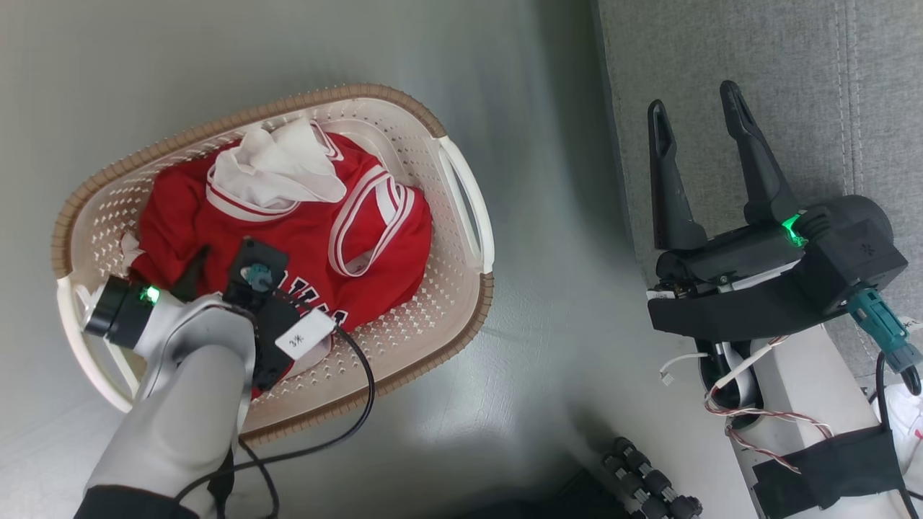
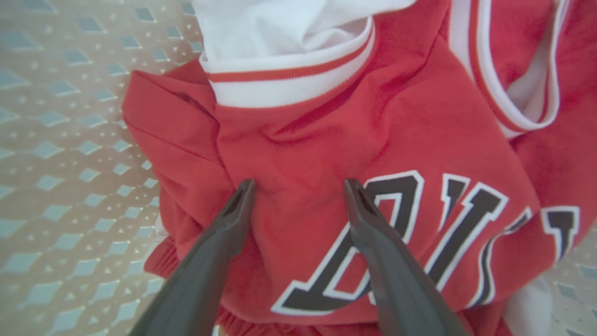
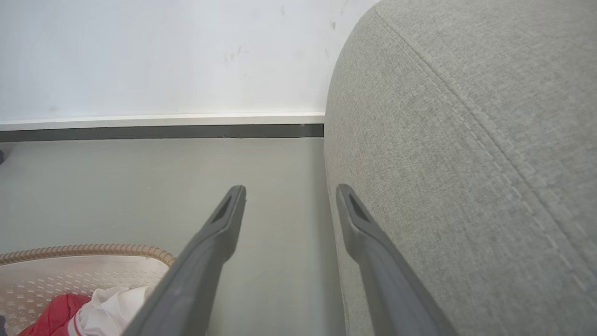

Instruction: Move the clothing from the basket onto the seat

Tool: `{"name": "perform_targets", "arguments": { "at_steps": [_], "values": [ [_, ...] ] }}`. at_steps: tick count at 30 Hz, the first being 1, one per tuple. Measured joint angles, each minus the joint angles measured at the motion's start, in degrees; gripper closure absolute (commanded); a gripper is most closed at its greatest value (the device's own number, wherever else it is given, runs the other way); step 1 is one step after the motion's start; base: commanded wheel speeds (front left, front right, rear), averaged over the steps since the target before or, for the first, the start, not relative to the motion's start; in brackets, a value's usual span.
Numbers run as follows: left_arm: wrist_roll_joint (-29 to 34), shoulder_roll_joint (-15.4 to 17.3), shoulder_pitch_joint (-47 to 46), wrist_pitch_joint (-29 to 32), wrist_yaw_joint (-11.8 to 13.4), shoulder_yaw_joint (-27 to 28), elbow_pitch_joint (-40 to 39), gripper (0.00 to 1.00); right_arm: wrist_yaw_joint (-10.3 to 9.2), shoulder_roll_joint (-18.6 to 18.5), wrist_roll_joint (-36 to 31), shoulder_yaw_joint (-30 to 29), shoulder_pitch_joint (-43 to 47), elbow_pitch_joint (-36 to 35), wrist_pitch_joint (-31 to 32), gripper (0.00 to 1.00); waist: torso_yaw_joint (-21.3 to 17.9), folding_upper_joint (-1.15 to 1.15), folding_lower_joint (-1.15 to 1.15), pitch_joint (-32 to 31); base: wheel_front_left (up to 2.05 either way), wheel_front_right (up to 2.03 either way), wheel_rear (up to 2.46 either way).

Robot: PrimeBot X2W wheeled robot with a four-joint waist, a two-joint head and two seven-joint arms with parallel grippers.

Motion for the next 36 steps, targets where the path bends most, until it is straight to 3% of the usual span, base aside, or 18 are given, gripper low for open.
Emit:
{"name": "perform_targets", "arguments": {
  "at_steps": [5, 6, 7, 8, 11, 20, 29, 36],
  "values": [
    [0.27, -0.77, -0.69, 0.51, 0.04, 0.71, 1.01, 0.02, 0.0, 0.07, 0.0, 0.2, -0.14, 0.1, -0.05, 0.0, -0.25, 0.0, 0.0, 0.49, 0.0, 0.0, 0.0],
    [0.43, -0.88, -0.69, 0.65, 0.04, 0.78, 1.35, 0.18, 0.01, 0.09, 0.0, 0.27, -0.14, 0.12, -0.05, 0.0, -0.3, 0.0, 0.0, 0.54, 0.0, 0.0, 0.0],
    [0.74, -0.97, -0.7, 1.02, 0.04, 0.86, 1.57, 0.5, 0.01, 0.1, 0.0, 0.32, -0.16, 0.13, -0.05, 0.0, -0.35, 0.0, 0.0, 0.58, 0.0, 0.0, 0.0],
    [0.77, -1.02, -0.71, 1.08, 0.04, 0.98, 1.83, 0.59, 0.01, 0.11, 0.0, 0.35, -0.19, 0.14, -0.07, 0.0, -0.4, 0.0, 0.0, 0.63, 0.0, 0.0, 0.0],
    [1.68, -1.04, -0.73, 1.78, 0.04, 1.33, 2.45, 1.0, 0.01, 0.2, 0.0, 0.38, -0.29, 0.29, -0.07, 0.0, -0.52, 0.0, 0.0, 0.72, 0.0, 0.0, 0.0],
    [2.44, -2.11, -0.73, 0.42, 0.04, 1.61, 3.53, 1.0, 0.37, 0.55, 0.35, 0.35, -1.02, 2.69, -0.05, 0.0, -0.58, 0.0, 0.0, -0.65, 0.0, 0.0, 0.0],
    [0.34, -4.79, -0.18, -7.26, -0.12, 0.85, 1.88, 1.0, 0.51, 0.73, 0.67, -0.68, -0.8, 6.58, 0.01, 0.0, 0.3, 0.0, 0.01, -4.99, 0.0, 0.0, 0.0],
    [-2.11, -5.46, 0.88, -13.38, -2.41, 0.26, -0.44, 1.0, 0.6, -0.3, 0.57, -1.49, 0.95, 8.62, 0.01, 0.0, 1.86, 0.0, 0.0, -9.41, 0.0, 0.0, 0.0]
  ]
}}
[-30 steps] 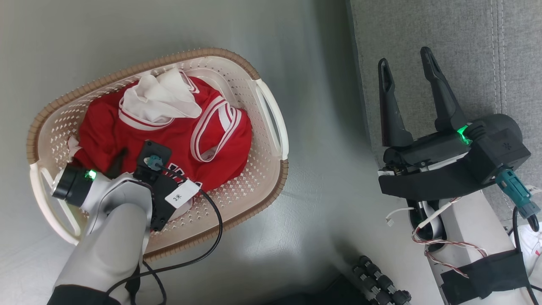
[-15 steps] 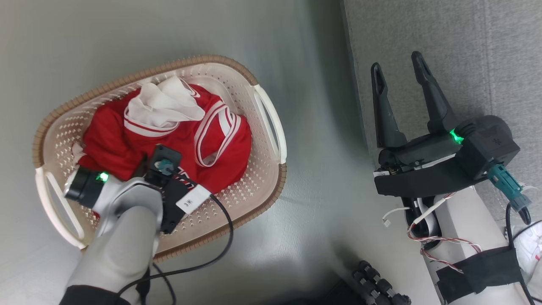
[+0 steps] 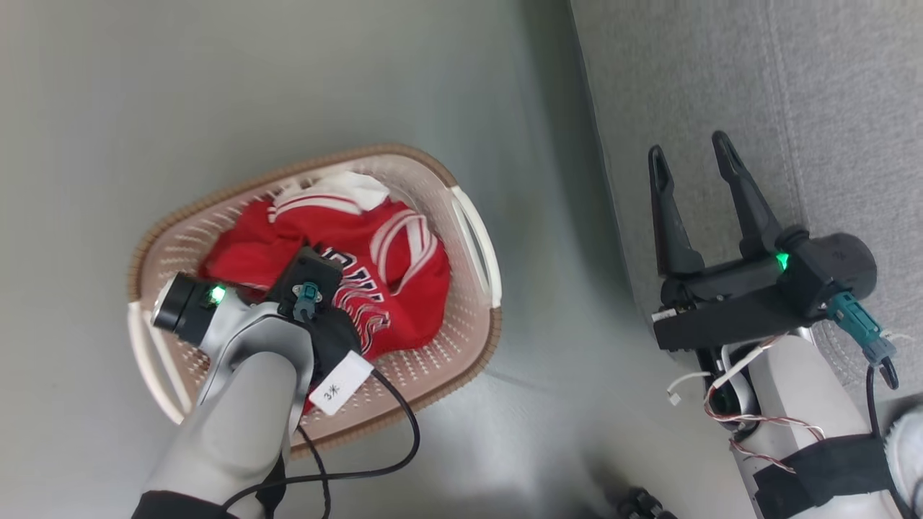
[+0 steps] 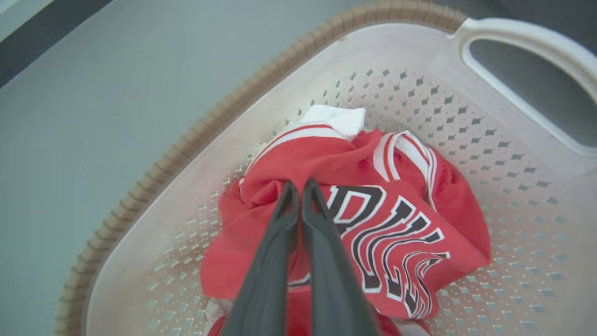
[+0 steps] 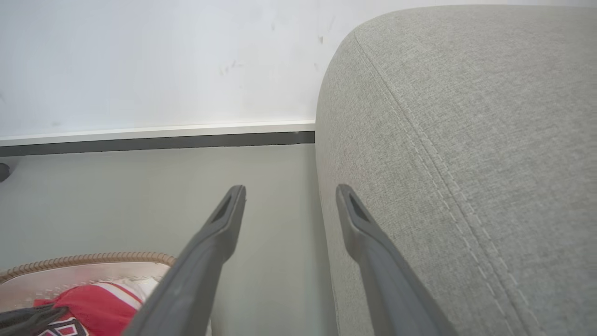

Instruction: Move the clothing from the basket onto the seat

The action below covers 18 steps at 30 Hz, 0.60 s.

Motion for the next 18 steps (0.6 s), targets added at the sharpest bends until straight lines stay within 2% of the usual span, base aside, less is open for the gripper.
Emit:
{"name": "perform_targets", "arguments": {
  "at_steps": [7, 18],
  "values": [
    [-3.15, -0.19, 0.97, -5.41, -2.99, -1.18, -2.91, 1.0, 0.43, -1.33, -0.27, -0.93, 1.49, 2.04, 0.0, 0.0, 2.91, 0.0, 0.0, -5.43, 0.0, 0.0, 0.0],
    [-11.77, -0.2, 2.14, -6.39, -5.94, -8.44, -12.12, 1.0, 1.18, -2.49, -0.33, -1.57, 2.65, 5.61, 0.01, 0.0, 7.73, 0.0, -0.01, -14.21, 0.0, 0.0, 0.0]
  ]
}}
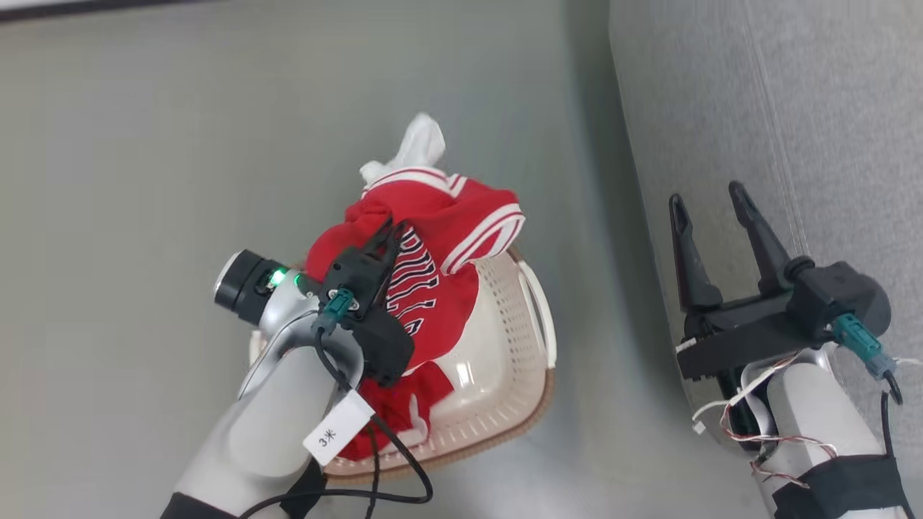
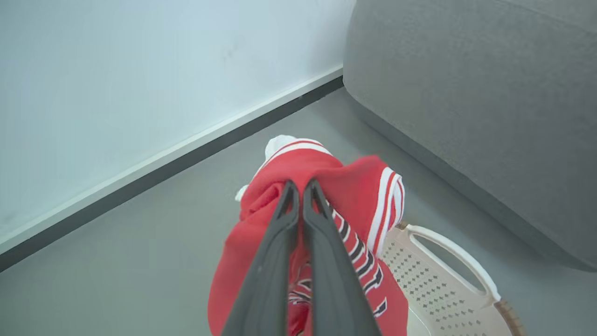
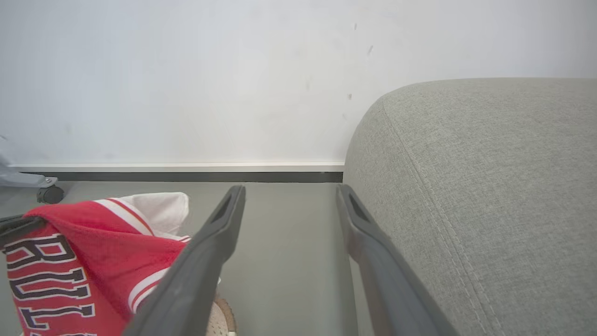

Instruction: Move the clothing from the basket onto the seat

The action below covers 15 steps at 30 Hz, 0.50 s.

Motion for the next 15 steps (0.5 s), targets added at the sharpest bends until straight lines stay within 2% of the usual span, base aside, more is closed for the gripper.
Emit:
{"name": "perform_targets", "arguments": {
  "at_steps": [7, 15],
  "values": [
    [-2.77, -0.01, -1.13, -0.01, -1.25, -1.3, -3.2, 1.0, 0.26, -0.09, 0.0, -0.05, 1.25, 1.88, 0.0, 0.0, 2.25, 0.0, 0.0, -5.42, 0.0, 0.0, 0.0],
    [-6.39, -0.08, -2.64, -0.19, -1.34, -2.82, -4.94, 1.0, 0.77, -0.74, -0.12, 0.27, 2.82, 3.9, 0.0, 0.0, 4.09, 0.0, 0.0, -11.67, 0.0, 0.0, 0.0]
  ]
}}
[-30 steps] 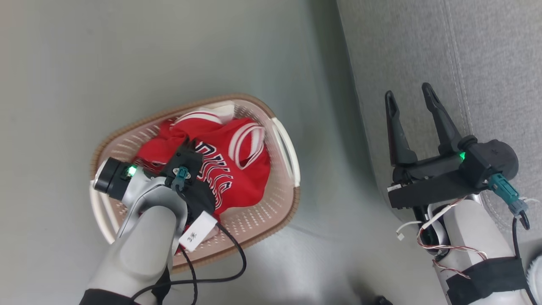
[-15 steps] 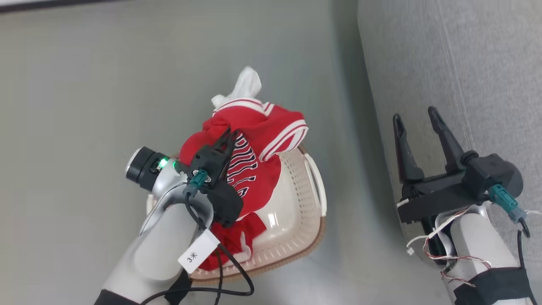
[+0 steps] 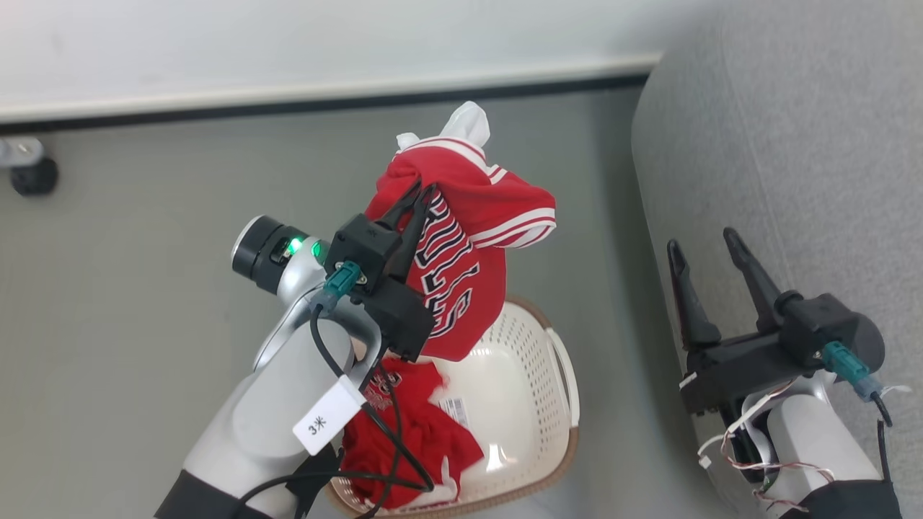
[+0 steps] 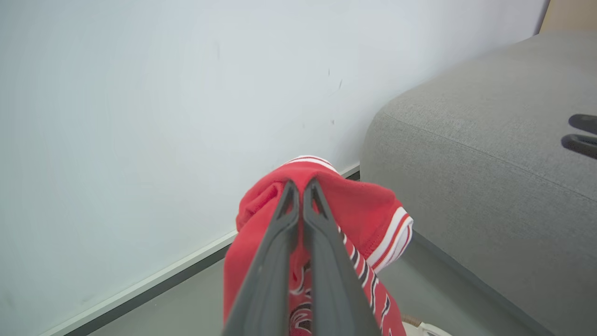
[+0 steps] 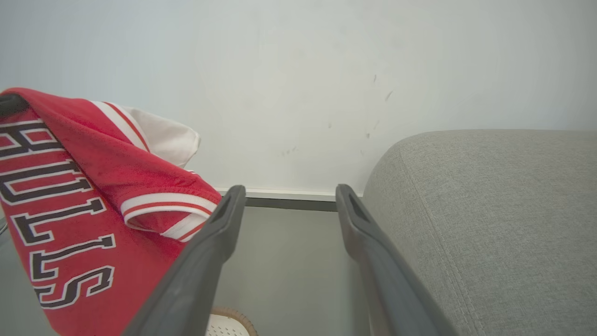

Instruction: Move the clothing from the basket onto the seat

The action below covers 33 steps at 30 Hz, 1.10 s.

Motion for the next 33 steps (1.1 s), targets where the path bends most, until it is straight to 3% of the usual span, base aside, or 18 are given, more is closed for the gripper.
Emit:
{"name": "perform_targets", "arguments": {
  "at_steps": [20, 33],
  "values": [
    [-10.04, -0.12, -2.49, 2.64, 0.2, -8.5, -0.83, 1.0, 1.76, 0.18, -2.01, 8.35, 0.37, 8.15, 0.01, 0.0, 1.79, 0.0, 0.0, -14.61, 0.0, 0.0, 0.0],
    [-16.44, -0.05, 0.99, 5.28, 2.07, -16.75, -4.2, 1.0, 2.0, 0.98, -1.23, 13.76, 0.7, 16.37, 0.01, 0.0, 2.72, 0.0, -0.01, -23.63, 0.0, 0.0, 0.0]
  ]
}}
